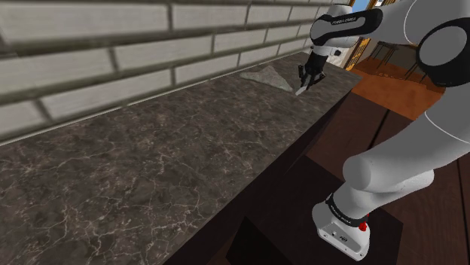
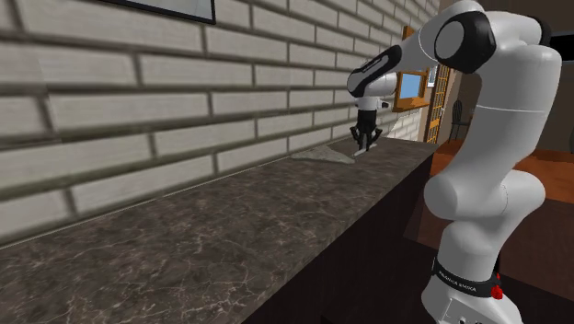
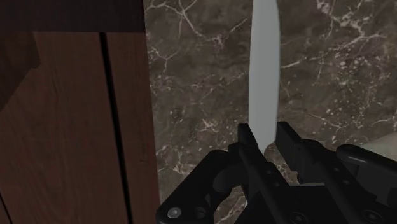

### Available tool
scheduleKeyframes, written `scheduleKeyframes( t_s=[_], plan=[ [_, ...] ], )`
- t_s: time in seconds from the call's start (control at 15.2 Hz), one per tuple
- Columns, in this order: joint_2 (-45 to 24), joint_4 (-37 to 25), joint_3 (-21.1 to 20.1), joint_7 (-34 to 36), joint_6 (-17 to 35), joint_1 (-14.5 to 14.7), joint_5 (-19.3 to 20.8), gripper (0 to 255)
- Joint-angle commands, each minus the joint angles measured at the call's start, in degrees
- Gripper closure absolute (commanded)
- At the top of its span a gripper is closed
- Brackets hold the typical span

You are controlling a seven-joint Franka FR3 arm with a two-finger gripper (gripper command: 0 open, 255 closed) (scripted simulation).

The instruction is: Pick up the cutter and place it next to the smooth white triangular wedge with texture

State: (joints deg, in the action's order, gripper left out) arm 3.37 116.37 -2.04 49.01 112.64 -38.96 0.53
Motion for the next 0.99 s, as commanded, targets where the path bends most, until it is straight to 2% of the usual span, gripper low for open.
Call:
scheduleKeyframes(
  t_s=[0.0,0.46,0.92],
  plan=[
    [-2.4,-2.8,1.3,-2.4,-0.4,-1.1,0.2,255],
    [-11.5,-14.4,4.9,-10.3,-2.8,-5.2,-0.2,255],
    [-23.2,-30.6,7.4,-17.4,-7.3,-9.8,-1.7,255]
  ],
)
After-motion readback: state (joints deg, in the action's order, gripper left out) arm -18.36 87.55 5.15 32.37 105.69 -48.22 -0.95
